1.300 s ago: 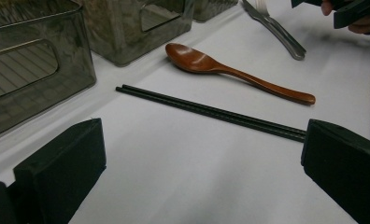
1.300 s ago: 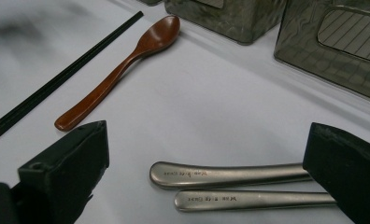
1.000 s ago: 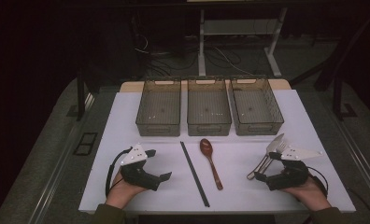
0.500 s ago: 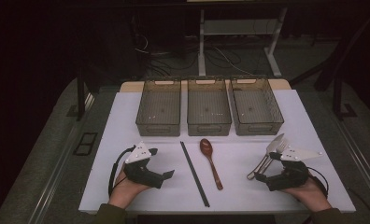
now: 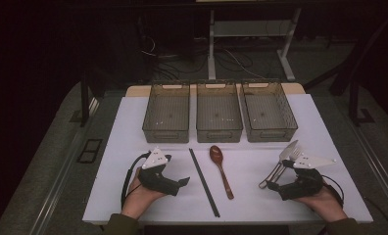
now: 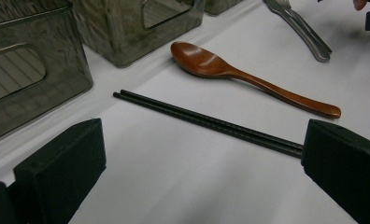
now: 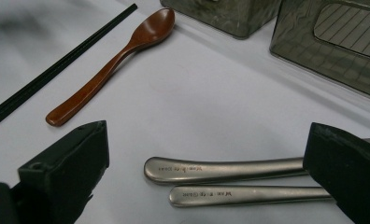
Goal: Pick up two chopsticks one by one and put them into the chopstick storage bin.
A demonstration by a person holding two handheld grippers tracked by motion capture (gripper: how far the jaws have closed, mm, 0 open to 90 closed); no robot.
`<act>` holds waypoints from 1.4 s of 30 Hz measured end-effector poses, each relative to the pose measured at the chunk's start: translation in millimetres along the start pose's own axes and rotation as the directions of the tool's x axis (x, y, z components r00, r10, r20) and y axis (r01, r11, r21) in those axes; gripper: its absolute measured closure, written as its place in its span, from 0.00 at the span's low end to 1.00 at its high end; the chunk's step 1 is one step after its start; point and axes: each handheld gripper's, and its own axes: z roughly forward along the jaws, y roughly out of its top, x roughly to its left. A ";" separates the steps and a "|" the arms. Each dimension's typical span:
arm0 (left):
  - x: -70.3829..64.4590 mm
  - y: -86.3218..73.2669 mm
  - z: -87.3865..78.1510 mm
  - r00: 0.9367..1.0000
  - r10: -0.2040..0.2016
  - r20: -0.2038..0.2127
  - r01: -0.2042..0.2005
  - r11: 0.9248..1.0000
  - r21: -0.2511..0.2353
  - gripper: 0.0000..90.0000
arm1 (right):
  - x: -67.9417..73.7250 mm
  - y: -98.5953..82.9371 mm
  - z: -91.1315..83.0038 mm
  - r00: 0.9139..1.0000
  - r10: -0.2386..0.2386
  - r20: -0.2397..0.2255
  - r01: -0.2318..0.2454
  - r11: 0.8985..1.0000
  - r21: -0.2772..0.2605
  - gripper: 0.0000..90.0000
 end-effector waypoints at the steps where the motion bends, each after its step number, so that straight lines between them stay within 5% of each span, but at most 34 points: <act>1: -0.4 0.6 1.3 1.000 -0.001 -0.002 0.001 1.000 0.003 0.00 | 0.0 0.0 0.3 1.000 -0.001 0.000 0.001 1.000 0.000 0.00; 13: -5.5 8.2 21.9 0.998 -0.011 -0.055 0.014 0.999 0.049 0.01 | -0.1 0.2 1.9 1.000 0.002 0.008 -0.002 1.000 0.014 0.00; 22: -12.9 12.6 36.5 0.999 -0.017 -0.051 0.022 0.996 0.088 0.17 | -0.3 0.0 2.5 1.000 0.002 0.012 -0.003 1.000 0.018 0.00; 31: -20.2 16.0 49.9 0.996 -0.072 -0.048 0.077 0.992 0.099 0.28 | -0.7 -0.2 2.9 1.000 0.001 0.015 -0.002 1.000 0.025 0.00; 42: -32.0 14.9 64.8 0.995 -0.055 -0.081 0.068 0.984 0.167 0.32 | -0.7 -0.3 2.8 1.000 0.001 0.015 -0.002 1.000 0.027 0.00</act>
